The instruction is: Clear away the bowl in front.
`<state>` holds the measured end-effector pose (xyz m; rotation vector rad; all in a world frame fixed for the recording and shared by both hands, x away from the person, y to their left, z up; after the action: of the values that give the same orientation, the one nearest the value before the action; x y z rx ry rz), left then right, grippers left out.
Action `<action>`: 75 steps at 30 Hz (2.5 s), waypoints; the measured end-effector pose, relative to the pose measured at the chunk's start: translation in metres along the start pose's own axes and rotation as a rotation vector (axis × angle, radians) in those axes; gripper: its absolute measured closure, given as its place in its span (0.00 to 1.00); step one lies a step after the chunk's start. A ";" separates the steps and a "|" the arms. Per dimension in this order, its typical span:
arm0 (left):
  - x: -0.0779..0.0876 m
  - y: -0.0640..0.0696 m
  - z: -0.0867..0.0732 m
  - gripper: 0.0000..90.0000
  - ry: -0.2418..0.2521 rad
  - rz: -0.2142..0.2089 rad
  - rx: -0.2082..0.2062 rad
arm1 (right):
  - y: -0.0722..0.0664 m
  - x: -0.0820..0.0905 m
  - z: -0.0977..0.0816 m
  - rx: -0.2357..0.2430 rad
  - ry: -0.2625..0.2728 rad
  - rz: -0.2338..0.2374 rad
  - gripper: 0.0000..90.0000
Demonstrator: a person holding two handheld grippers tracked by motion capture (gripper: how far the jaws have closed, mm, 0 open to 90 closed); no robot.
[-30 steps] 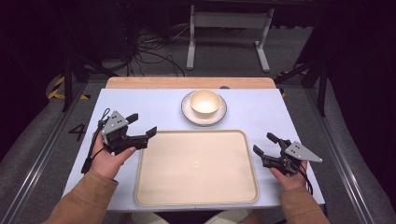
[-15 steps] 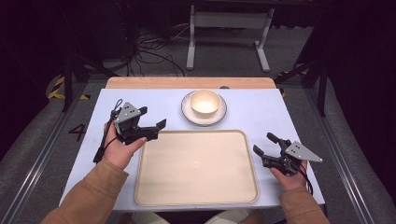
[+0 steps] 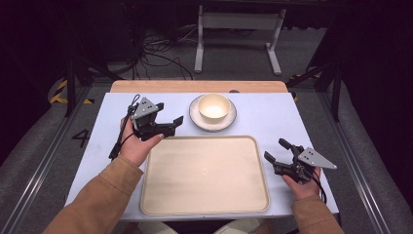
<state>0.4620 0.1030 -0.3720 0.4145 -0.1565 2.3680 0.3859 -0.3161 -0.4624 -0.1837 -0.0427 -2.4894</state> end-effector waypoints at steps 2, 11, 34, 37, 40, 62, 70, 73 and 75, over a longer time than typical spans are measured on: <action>-0.005 -0.001 0.003 0.16 0.007 -0.002 0.007 | 0.000 0.000 0.000 0.000 0.000 0.001 0.24; -0.024 -0.006 0.015 0.16 0.007 0.009 0.006 | 0.001 0.000 0.000 -0.003 0.000 0.004 0.22; -0.066 -0.022 0.032 0.14 -0.051 0.041 0.019 | 0.001 0.003 0.000 -0.005 0.030 -0.011 0.02; -0.074 -0.023 0.035 0.14 -0.062 0.044 0.027 | 0.001 0.003 0.000 -0.009 0.035 -0.010 0.02; -0.079 -0.025 0.038 0.13 -0.065 0.052 0.029 | 0.001 0.004 0.000 -0.006 0.039 -0.009 0.02; -0.120 -0.031 0.046 0.11 -0.158 0.059 0.077 | 0.000 0.005 0.000 -0.001 0.059 -0.018 0.02; -0.139 -0.032 0.042 0.13 -0.208 0.069 0.106 | 0.000 0.006 0.000 -0.003 0.072 -0.020 0.02; -0.144 -0.031 0.038 0.14 -0.232 0.071 0.115 | 0.000 0.006 0.000 -0.002 0.072 -0.021 0.02; -0.150 -0.030 0.032 0.15 -0.273 0.062 0.125 | 0.000 0.007 0.000 -0.003 0.074 -0.021 0.02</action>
<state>0.5946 0.0223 -0.3923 0.8035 -0.1493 2.3799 0.3809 -0.3204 -0.4616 -0.0932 -0.0108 -2.5147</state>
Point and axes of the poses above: each handheld gripper's, and its own axes: x roughly backward along the jaws, z roughly out of its top, y roughly to its right, the point moved 4 cm from there along -x, roughly forward along the jaws, and after that the axes turned 3 degrees about -x, right-handed, at the moved point
